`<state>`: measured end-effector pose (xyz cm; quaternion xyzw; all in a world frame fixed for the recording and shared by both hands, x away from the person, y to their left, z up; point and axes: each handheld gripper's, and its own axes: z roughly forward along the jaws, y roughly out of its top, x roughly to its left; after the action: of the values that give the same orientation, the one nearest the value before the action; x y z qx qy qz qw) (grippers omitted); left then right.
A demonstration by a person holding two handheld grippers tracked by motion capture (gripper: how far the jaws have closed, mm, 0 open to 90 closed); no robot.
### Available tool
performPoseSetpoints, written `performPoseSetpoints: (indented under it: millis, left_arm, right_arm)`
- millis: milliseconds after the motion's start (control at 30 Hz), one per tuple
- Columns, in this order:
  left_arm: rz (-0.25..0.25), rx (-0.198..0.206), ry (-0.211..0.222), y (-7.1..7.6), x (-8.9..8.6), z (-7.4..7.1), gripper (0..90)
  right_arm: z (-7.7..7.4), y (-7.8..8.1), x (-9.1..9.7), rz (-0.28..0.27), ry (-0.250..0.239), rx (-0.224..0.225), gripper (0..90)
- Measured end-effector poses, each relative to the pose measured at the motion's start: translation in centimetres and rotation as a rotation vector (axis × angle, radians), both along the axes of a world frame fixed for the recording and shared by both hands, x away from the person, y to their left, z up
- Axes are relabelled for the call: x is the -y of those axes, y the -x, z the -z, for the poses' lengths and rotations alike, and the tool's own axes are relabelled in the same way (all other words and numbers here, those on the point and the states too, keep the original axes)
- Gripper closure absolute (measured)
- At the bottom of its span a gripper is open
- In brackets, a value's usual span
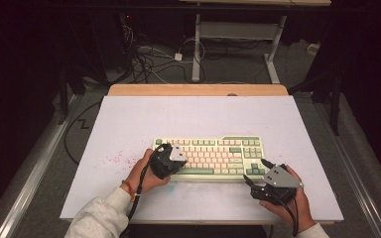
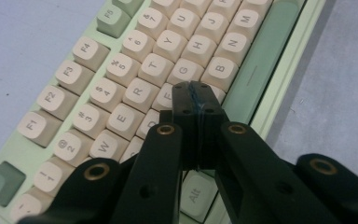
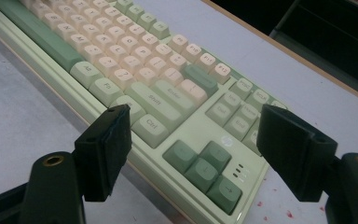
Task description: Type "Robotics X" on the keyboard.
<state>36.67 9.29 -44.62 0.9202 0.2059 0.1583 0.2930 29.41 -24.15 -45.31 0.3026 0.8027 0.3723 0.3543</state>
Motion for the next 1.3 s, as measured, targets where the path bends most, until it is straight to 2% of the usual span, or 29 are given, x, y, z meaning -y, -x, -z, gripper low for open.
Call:
performPoseSetpoints:
  millis: [333,600,1300]
  left_arm:
    - [-0.008,0.02,-0.005,0.1,-0.6,-0.4,86.7]
    - [-0.035,0.029,-0.005,-0.2,-1.4,-0.5,86.0]
    - [-0.072,0.013,0.0,-1.2,-2.5,-0.3,86.5]
  right_arm:
    - [-0.1,0.0,0.1,0.0,0.002,0.0,26.5]
    - [0.0,0.0,0.1,-0.001,0.005,-0.002,26.6]
    - [0.3,-0.1,0.0,-0.004,0.016,-0.015,26.5]
